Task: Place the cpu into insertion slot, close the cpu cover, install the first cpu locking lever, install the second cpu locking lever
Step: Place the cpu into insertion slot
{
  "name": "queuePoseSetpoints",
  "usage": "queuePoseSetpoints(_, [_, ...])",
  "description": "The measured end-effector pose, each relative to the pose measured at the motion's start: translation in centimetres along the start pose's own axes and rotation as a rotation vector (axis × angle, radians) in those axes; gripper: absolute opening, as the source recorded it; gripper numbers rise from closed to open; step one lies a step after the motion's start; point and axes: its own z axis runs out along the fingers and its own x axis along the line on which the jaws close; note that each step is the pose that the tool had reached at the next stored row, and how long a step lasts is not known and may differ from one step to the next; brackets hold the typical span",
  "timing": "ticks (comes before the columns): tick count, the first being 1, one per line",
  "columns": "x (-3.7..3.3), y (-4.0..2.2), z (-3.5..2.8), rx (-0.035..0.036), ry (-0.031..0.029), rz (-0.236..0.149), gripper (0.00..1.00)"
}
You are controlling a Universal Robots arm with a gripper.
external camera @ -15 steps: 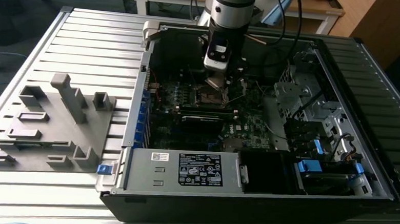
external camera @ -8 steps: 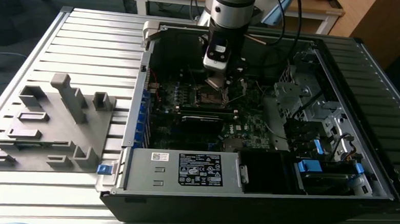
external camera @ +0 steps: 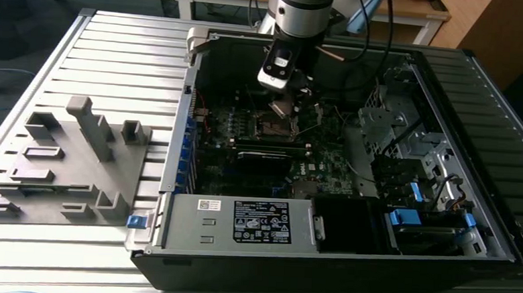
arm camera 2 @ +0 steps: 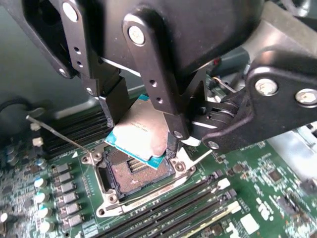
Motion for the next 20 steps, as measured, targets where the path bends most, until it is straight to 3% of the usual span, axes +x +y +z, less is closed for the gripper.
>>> queuePoseSetpoints(5, [0.0, 0.0, 0.03, 0.0001, -0.0076, 0.086, 0.54])
queuePoseSetpoints(11, [0.0, 0.0, 0.03, 0.0, -0.0081, 0.091, 0.54])
queuePoseSetpoints(17, [0.0, -0.01, 0.06, 0.0, -0.0158, 0.179, 0.54])
queuePoseSetpoints(20, [0.0, -0.01, 0.06, 0.0, -0.0159, 0.18, 0.54])
